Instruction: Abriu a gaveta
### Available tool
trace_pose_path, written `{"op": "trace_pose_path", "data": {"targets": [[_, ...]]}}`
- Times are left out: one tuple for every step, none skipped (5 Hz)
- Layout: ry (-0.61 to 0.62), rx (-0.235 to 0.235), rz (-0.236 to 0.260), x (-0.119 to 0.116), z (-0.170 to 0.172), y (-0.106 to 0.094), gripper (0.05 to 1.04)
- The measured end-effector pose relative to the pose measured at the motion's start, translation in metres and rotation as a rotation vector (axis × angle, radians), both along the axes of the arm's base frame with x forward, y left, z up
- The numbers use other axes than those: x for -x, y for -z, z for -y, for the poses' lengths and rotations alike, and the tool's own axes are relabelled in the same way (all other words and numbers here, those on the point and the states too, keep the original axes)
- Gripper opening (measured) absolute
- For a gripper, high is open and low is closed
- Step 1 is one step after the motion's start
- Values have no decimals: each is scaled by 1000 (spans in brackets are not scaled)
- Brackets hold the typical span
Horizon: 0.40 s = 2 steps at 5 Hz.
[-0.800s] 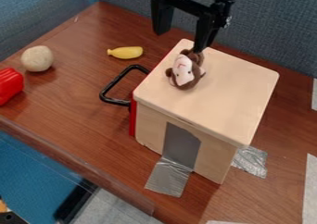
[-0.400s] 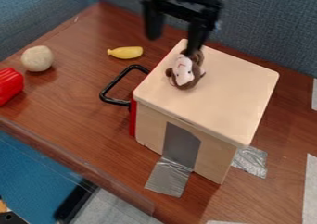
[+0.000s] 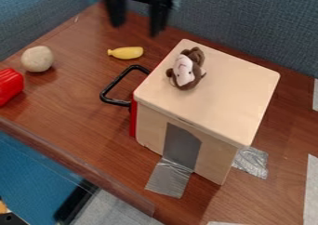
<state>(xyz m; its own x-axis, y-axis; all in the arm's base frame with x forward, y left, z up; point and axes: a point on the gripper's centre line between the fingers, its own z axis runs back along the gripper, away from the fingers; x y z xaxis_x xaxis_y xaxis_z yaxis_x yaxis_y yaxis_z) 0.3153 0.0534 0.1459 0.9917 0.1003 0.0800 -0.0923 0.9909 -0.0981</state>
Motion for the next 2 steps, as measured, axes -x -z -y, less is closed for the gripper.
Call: {"op": "trace_pose_path", "data": {"targets": [[0, 27, -27, -9, -14, 32, 1000], [-41, 32, -101, -16, -19, 69, 999]]}}
